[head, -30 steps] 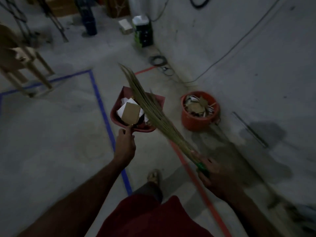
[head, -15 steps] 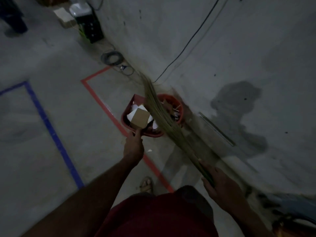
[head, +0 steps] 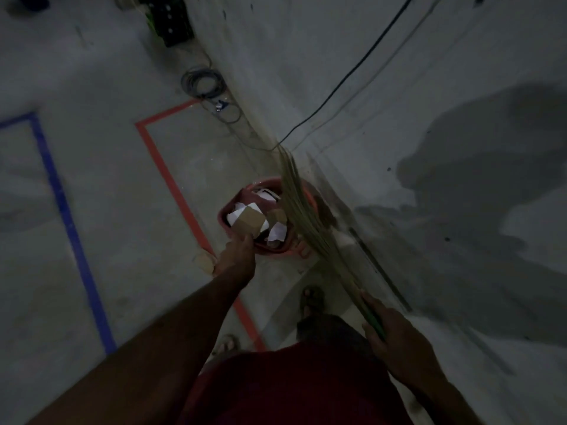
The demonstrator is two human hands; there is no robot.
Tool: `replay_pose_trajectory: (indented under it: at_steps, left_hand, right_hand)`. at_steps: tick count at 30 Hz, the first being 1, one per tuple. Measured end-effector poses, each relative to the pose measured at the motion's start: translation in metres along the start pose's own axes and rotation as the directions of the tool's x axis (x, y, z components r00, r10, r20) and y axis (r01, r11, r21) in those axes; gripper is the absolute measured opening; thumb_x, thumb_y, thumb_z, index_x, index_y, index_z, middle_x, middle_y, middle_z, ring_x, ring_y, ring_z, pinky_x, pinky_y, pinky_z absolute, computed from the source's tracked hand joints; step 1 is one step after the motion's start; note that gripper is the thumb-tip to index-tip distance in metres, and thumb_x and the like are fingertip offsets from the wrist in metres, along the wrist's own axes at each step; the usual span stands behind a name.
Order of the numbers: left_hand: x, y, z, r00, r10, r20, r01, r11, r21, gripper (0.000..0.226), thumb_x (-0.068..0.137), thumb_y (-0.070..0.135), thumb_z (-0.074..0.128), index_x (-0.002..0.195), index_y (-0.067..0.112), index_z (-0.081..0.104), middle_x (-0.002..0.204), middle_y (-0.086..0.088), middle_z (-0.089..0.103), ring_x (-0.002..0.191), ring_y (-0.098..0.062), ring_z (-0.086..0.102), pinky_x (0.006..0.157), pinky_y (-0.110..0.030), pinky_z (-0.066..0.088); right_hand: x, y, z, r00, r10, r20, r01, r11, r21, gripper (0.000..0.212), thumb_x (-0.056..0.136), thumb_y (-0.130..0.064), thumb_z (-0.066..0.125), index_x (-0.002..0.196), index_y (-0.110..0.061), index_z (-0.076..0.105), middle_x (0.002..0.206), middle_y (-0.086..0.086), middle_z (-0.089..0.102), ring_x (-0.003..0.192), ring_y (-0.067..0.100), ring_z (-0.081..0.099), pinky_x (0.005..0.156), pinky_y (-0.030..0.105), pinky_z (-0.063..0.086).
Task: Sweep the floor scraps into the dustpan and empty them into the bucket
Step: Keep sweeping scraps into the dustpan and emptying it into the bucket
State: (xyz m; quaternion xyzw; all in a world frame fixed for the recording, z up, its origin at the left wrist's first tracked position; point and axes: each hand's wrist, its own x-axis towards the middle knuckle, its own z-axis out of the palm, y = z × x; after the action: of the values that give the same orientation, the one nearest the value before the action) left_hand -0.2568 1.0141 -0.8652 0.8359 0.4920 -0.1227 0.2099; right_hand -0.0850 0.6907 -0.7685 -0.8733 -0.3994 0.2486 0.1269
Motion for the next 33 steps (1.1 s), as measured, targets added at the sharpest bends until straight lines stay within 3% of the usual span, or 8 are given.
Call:
replay_pose_trajectory:
  at_steps: [4,11,14,19,23,26,30,33]
  left_hand:
    - [0.037,0.053,-0.002,0.998,-0.048,-0.042,0.049,0.998,0.043,0.034,0.105,0.019,0.034,0.134,0.012,0.051,0.135,-0.017,0.053,0.116,-0.036,0.057,0.090,-0.040,0.046]
    - [0.084,0.107,-0.006,0.985,-0.164,-0.055,0.164,0.986,-0.003,0.031,0.102,0.021,0.046,0.123,0.004,0.062,0.121,-0.020,0.063,0.110,-0.037,0.061,0.088,-0.040,0.048]
    - [0.091,0.117,-0.019,0.977,-0.211,0.017,0.203,0.957,0.205,0.029,0.099,0.023,0.049,0.124,0.012,0.060,0.126,-0.013,0.057,0.112,-0.032,0.060,0.084,-0.036,0.047]
    - [0.087,0.113,-0.024,0.967,-0.253,0.037,0.230,0.924,0.305,0.029,0.101,0.016,0.043,0.124,0.011,0.060,0.124,-0.012,0.056,0.111,-0.029,0.059,0.077,-0.035,0.045]
    - [0.071,0.100,-0.020,0.961,-0.267,0.078,0.229,0.919,0.321,0.030,0.100,0.013,0.042,0.124,0.012,0.060,0.124,-0.012,0.056,0.108,-0.031,0.060,0.074,-0.036,0.044]
    - [0.048,0.090,-0.019,0.964,-0.262,0.055,0.231,0.919,0.319,0.027,0.099,0.012,0.043,0.121,0.015,0.059,0.126,-0.012,0.055,0.107,-0.032,0.060,0.074,-0.037,0.044]
    - [0.015,0.069,-0.008,0.965,-0.257,0.044,0.236,0.934,0.269,0.036,0.100,0.014,0.042,0.134,0.015,0.051,0.138,-0.016,0.048,0.111,-0.036,0.056,0.082,-0.043,0.045]
    - [-0.013,0.057,-0.007,0.963,-0.262,0.062,0.240,0.939,0.245,0.043,0.100,0.013,0.039,0.143,0.016,0.043,0.143,-0.017,0.044,0.112,-0.037,0.054,0.086,-0.045,0.044]
  right_hand:
    - [0.051,0.034,-0.036,0.994,-0.014,0.105,0.017,1.000,-0.025,0.066,0.096,-0.045,0.052,0.150,-0.058,0.017,0.109,-0.005,0.059,0.092,0.013,0.061,0.073,0.034,0.055]
    - [0.115,0.069,-0.074,0.965,-0.263,0.021,0.262,0.944,-0.202,0.050,0.093,-0.048,0.049,0.130,-0.017,0.063,0.078,0.000,0.067,0.063,0.016,0.066,0.058,0.020,0.041]
    - [0.132,0.079,-0.077,0.977,-0.188,0.100,0.201,0.970,-0.139,0.052,0.089,-0.037,0.064,0.138,-0.019,0.057,0.089,0.002,0.069,0.076,0.019,0.069,0.065,0.025,0.046]
    - [0.144,0.085,-0.075,0.952,-0.104,0.289,0.127,0.990,-0.060,0.060,0.095,-0.044,0.056,0.151,-0.033,0.037,0.109,0.000,0.066,0.097,0.017,0.065,0.084,0.035,0.054]
    - [0.152,0.093,-0.067,0.958,-0.160,0.238,0.187,0.978,-0.096,0.058,0.092,-0.050,0.051,0.148,-0.041,0.035,0.099,0.001,0.066,0.086,0.018,0.066,0.076,0.039,0.057]
    - [0.155,0.091,-0.062,0.937,-0.087,0.339,0.106,0.994,-0.039,0.061,0.096,-0.040,0.057,0.151,-0.042,0.031,0.105,0.001,0.061,0.089,0.017,0.063,0.076,0.038,0.056]
    - [0.157,0.087,-0.046,0.973,-0.202,0.112,0.217,0.964,-0.150,0.050,0.089,-0.040,0.051,0.131,-0.016,0.063,0.082,0.008,0.063,0.060,0.022,0.061,0.049,0.031,0.048]
    - [0.169,0.079,-0.028,0.971,-0.217,0.097,0.236,0.926,-0.295,0.041,0.090,-0.033,0.048,0.114,-0.006,0.067,0.069,0.013,0.057,0.048,0.027,0.055,0.048,0.024,0.032]
